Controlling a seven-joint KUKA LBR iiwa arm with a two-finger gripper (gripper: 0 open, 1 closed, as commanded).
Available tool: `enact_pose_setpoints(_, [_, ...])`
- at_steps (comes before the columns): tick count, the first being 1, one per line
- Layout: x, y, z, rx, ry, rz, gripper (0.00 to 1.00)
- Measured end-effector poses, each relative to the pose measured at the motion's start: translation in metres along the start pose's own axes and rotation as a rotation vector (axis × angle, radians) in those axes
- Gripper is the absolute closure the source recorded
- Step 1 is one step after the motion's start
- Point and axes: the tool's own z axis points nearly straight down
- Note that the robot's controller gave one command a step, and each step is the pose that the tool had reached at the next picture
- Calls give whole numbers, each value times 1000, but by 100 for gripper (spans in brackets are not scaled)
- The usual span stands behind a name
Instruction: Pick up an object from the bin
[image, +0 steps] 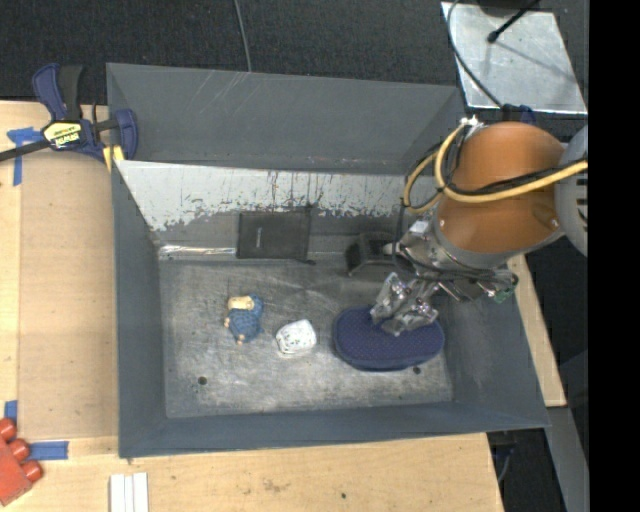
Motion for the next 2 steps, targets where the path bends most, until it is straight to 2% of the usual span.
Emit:
enact_pose_setpoints(1, [0, -2, -4, 6, -4, 2, 0])
enact_pose_setpoints(2, [-12, 5, 71, 3, -1, -125, 0])
